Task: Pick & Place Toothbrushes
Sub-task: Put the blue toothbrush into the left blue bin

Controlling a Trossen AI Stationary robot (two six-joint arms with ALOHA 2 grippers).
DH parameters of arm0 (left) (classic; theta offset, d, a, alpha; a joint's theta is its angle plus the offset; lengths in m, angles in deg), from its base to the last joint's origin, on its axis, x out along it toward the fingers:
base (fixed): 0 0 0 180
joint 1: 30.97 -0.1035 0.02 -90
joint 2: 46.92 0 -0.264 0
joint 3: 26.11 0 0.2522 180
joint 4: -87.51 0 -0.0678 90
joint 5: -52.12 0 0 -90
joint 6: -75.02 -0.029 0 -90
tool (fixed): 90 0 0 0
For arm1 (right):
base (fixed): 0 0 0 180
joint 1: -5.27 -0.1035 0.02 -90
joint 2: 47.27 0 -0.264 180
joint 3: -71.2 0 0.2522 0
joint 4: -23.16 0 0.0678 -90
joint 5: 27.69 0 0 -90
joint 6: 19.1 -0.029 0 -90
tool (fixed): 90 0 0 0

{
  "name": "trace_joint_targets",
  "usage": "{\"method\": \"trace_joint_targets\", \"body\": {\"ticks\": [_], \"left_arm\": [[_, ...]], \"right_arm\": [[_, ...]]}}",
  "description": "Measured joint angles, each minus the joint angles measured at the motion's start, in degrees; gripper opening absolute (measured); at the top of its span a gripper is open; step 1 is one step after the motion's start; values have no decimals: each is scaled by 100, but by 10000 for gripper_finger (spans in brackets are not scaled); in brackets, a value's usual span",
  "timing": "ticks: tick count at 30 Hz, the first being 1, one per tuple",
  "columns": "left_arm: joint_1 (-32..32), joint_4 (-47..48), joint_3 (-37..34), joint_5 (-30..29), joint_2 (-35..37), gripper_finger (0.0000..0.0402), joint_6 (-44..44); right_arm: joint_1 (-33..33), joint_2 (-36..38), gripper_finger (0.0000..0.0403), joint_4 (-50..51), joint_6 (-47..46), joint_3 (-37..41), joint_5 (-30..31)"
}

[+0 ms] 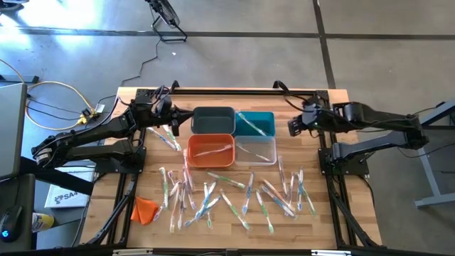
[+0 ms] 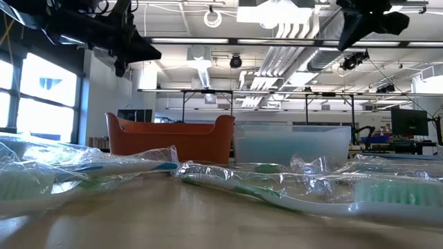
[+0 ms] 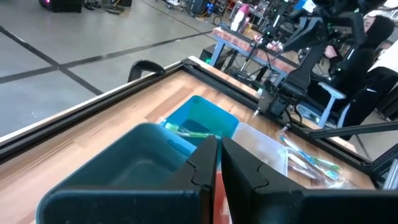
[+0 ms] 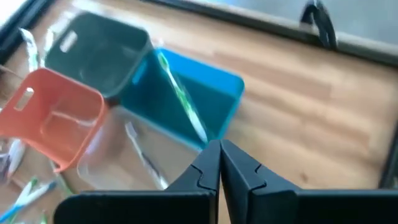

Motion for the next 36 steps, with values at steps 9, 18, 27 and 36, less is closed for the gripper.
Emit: {"method": "trace_joint_targets", "body": {"ticks": [9,18,27,36], "left_arm": [[0,84,0,-9,0,19,0],[-2,78,-1,-24,0,19,-44],[-1,80,0,-22,0,19,-2],[-2,86,0,-19,0,19,0]], "right_arm": [[2,-3,3,1434,-1585,-16,-1361],[0,-54,3,1860,-2227,-13,-2294],[-2,-331,3,2225,-2791,-5,-2479],[-693,-984,3,2207,-2969,-5,-2863]]}}
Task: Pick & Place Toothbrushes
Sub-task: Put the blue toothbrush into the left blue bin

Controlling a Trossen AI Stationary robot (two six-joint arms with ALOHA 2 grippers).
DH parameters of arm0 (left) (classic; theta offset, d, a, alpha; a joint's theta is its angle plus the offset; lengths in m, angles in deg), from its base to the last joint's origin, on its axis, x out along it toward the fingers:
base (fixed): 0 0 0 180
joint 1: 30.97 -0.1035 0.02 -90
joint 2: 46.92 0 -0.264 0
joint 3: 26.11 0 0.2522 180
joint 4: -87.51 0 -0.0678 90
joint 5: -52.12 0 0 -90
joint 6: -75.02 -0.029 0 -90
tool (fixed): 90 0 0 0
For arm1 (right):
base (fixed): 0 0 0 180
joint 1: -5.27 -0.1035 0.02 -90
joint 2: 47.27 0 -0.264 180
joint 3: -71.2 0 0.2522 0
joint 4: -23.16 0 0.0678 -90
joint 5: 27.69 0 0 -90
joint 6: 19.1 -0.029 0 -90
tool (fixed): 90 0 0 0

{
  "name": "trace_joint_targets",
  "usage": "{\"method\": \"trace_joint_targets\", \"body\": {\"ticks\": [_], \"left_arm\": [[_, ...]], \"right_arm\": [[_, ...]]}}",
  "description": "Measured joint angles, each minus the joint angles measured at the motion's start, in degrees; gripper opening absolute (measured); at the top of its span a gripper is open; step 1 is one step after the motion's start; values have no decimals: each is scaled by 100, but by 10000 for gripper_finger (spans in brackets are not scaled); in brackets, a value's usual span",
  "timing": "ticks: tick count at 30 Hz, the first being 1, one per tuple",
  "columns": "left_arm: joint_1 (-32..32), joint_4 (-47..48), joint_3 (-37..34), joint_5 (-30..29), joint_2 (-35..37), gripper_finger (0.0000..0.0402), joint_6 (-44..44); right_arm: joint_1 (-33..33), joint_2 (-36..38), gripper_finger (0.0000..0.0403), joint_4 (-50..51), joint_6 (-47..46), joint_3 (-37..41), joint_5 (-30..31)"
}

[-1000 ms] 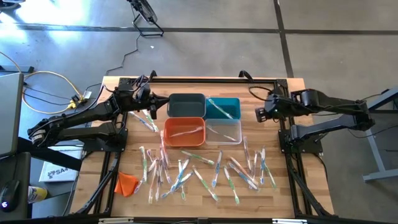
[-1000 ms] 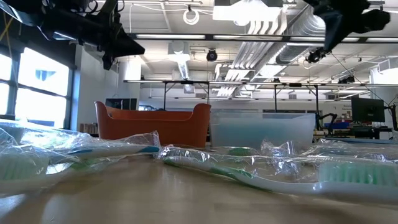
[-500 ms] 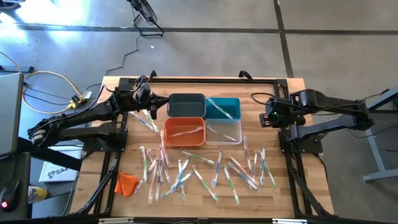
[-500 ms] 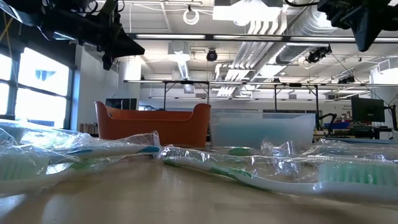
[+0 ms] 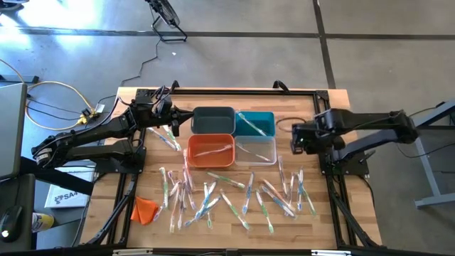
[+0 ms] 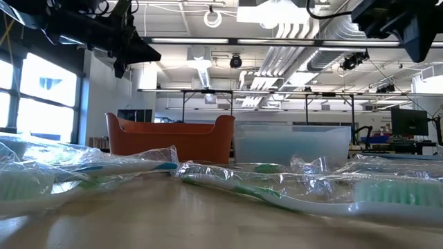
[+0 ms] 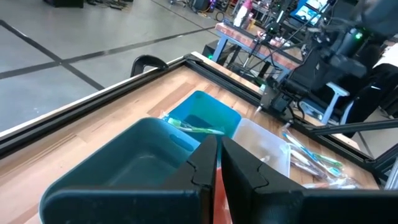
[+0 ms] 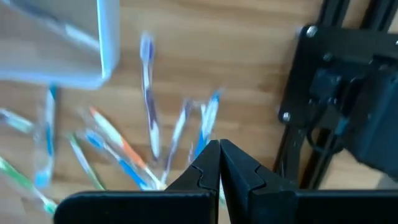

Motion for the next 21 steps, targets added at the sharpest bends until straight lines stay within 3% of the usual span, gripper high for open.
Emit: {"method": "trace_joint_targets", "body": {"ticks": [13,21], "left_arm": [[0,7,0,4,0,19,0],[1,7,-1,4,0,19,0]], "right_arm": [[-1002,-119,3,-40,-1218,47,318],[-1466,70,3,-1309,-1846,1374,-127]]}}
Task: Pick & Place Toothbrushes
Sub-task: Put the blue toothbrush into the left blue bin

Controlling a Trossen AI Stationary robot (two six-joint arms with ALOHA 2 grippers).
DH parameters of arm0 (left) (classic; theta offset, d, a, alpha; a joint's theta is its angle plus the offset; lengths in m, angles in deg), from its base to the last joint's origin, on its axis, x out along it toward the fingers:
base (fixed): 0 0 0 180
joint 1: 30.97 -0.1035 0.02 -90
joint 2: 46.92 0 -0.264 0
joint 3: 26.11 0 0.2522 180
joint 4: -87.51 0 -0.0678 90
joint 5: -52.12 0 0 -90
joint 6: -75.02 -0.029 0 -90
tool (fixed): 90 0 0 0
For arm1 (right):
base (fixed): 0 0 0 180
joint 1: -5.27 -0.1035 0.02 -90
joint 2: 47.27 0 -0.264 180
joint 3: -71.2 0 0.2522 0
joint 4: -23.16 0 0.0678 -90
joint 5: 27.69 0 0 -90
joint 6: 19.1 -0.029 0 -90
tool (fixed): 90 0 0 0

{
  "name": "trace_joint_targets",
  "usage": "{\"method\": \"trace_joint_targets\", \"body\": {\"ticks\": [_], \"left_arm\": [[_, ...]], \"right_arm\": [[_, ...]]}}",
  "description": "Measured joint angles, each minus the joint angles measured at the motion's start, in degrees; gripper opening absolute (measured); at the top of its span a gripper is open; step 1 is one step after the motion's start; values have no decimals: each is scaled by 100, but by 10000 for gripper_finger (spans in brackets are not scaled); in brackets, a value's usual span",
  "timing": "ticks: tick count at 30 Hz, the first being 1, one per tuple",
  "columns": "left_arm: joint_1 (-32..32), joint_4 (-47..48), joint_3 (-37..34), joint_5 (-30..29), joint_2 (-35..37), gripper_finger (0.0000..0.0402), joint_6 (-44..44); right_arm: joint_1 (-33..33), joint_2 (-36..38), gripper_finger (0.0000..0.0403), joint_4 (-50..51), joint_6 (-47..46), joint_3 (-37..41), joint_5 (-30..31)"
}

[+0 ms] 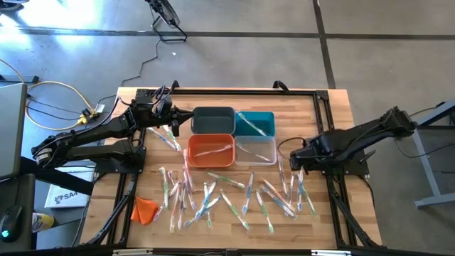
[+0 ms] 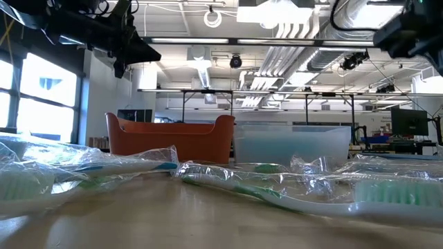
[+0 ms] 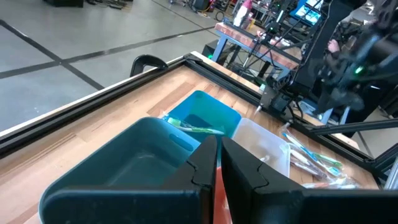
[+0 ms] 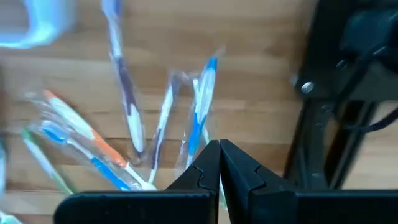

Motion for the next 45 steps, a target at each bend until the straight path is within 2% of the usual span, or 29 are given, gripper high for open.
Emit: {"method": "trace_joint_targets", "body": {"ticks": [5,9,13,20,23,30,33,38,45], "left_arm": [[0,0,0,0,-1,19,0],[-1,0,1,0,0,19,0],[0,0,1,0,0,19,0],[-1,0,1,0,0,19,0],[0,0,1,0,0,19,0],[1,4,1,0,0,19,0],[-1,7,1,0,0,19,0],[0,7,1,0,0,19,0],[0,20,1,0,0,19,0]], "right_arm": [[-152,179,3,-854,-438,749,-405],[-318,213,3,-881,-730,917,-421],[-432,213,3,-878,-850,967,-401],[-509,147,8,-866,-697,971,-11],[-506,103,31,-864,-669,971,14],[-504,-154,127,-869,-765,971,284],[-505,-256,153,-884,-765,971,245],[-505,-336,164,-1016,-765,971,264],[-505,-336,154,-1157,-771,971,271]]}}
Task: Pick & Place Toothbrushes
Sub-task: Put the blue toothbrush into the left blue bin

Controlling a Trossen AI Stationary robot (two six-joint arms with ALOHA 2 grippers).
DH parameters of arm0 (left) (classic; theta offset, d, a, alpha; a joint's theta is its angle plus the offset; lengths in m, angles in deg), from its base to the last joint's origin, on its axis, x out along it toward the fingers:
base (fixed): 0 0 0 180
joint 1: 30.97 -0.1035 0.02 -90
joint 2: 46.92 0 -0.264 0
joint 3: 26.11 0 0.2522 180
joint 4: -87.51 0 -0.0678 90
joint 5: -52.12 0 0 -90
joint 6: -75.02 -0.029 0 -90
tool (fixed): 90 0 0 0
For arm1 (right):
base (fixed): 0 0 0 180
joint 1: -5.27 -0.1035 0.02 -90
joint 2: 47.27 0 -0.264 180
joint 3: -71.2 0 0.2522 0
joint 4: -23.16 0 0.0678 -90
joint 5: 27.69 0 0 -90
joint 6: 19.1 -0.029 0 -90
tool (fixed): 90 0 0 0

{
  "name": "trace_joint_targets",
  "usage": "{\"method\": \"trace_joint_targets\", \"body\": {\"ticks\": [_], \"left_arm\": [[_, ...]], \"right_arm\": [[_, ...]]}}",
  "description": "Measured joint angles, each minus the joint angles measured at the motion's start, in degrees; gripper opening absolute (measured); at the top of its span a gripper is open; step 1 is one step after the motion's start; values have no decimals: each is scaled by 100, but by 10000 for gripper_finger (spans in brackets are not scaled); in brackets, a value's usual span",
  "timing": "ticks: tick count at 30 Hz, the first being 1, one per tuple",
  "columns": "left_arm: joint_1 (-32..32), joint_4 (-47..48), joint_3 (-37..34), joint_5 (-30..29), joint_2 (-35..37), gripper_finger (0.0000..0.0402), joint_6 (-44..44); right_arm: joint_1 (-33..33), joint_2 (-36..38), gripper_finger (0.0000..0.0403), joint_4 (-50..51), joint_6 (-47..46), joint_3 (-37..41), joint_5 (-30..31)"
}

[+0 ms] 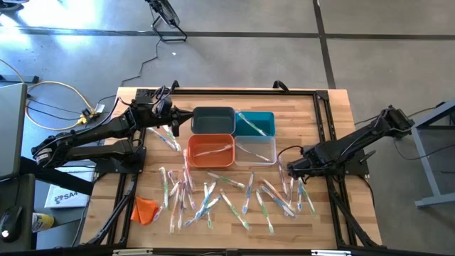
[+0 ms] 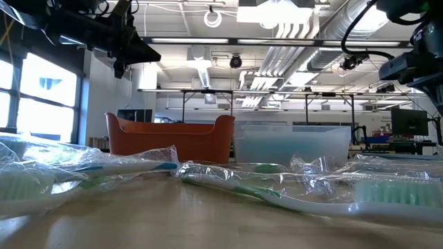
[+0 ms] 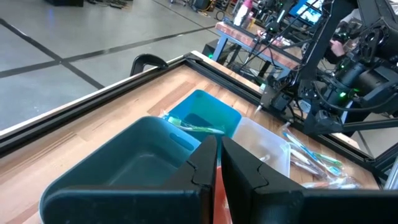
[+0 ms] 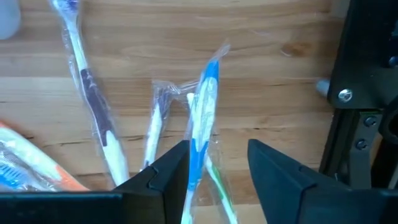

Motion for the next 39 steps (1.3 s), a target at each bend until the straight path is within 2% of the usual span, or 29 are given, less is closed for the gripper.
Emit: {"method": "trace_joint_targets", "body": {"ticks": [27,39], "left_arm": [[0,7,-2,0,0,19,2],[-1,7,0,0,0,19,-142]], "right_arm": [[0,-9,144,-339,-184,-2,431],[1,-639,144,-498,-361,-4,302]]}}
